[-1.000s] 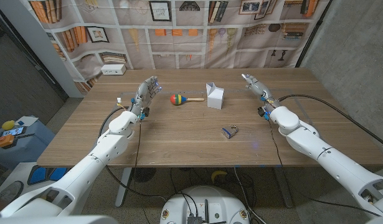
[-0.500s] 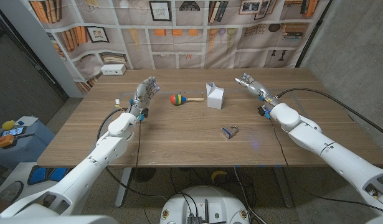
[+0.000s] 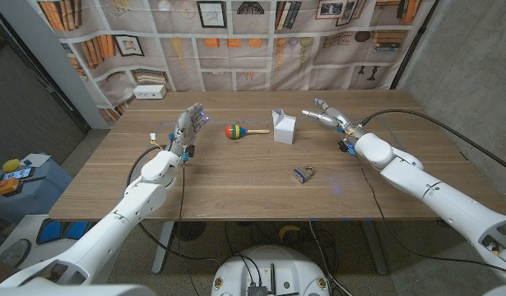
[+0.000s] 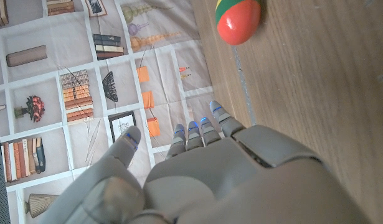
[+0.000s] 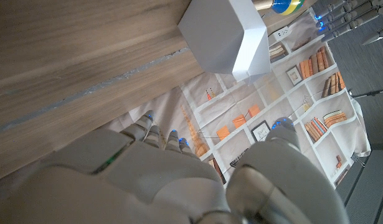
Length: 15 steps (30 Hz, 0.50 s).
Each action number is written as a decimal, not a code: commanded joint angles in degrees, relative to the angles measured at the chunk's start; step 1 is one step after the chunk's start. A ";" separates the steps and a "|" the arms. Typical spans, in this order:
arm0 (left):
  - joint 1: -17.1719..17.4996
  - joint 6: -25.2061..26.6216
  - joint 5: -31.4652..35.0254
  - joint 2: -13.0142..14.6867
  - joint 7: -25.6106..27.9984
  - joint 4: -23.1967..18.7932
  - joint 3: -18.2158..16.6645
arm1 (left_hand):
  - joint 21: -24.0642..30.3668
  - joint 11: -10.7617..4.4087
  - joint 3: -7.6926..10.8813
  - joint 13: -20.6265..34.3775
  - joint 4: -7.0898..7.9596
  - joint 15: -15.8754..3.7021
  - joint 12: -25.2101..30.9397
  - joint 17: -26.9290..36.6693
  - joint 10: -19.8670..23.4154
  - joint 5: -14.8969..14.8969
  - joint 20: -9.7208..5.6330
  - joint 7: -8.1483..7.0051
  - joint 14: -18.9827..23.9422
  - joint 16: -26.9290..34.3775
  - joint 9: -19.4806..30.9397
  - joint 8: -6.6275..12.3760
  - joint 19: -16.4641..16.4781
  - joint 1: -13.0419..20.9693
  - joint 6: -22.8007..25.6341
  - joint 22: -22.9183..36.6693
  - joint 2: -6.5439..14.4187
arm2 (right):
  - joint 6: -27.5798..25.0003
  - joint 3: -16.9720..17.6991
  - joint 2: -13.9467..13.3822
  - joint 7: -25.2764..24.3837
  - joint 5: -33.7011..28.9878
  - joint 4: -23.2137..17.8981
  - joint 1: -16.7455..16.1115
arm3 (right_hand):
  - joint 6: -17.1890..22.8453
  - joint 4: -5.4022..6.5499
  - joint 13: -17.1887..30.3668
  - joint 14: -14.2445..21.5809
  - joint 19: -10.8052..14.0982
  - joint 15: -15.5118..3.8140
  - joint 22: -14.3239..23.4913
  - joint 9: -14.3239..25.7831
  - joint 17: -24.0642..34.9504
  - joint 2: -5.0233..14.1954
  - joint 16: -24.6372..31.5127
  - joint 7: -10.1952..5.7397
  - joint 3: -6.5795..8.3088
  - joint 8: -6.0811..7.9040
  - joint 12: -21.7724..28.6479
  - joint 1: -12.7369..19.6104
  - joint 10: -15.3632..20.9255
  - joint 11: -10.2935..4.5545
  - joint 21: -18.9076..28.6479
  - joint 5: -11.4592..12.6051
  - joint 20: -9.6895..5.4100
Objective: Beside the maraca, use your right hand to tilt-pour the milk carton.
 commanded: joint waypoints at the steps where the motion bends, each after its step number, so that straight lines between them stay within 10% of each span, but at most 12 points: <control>1: 0.67 0.43 -0.44 -0.16 1.07 -0.50 -0.43 | -0.07 0.04 0.30 0.14 -0.35 -0.11 0.34 0.20 0.61 -0.07 -0.08 0.21 0.57 0.19 0.25 0.09 0.52 0.61 0.60 0.34 2.83 | -1.72 -2.32 -0.50 1.61 -4.50 -1.03 1.83 | -6.72 -0.79 0.18 -3.44 -0.85 0.44 0.18 0.12 0.05 -0.08 0.25 0.52 0.20 0.49 0.35 1.03 -0.57 0.00 -0.17 0.44 0.68; 15: 1.32 0.21 -0.94 -0.54 1.55 -0.76 -0.75 | -0.19 0.00 0.59 0.16 -0.43 -0.05 0.36 0.27 1.14 -0.12 0.05 0.43 0.97 0.20 0.28 0.04 1.08 0.33 0.97 0.37 3.05 | -1.00 -4.08 0.48 3.80 -6.08 0.25 3.51 | -8.06 -1.93 0.29 -4.52 -2.06 1.43 0.19 0.22 -0.26 0.29 0.42 1.37 1.14 0.67 0.63 3.18 -1.10 0.60 -0.09 0.75 1.33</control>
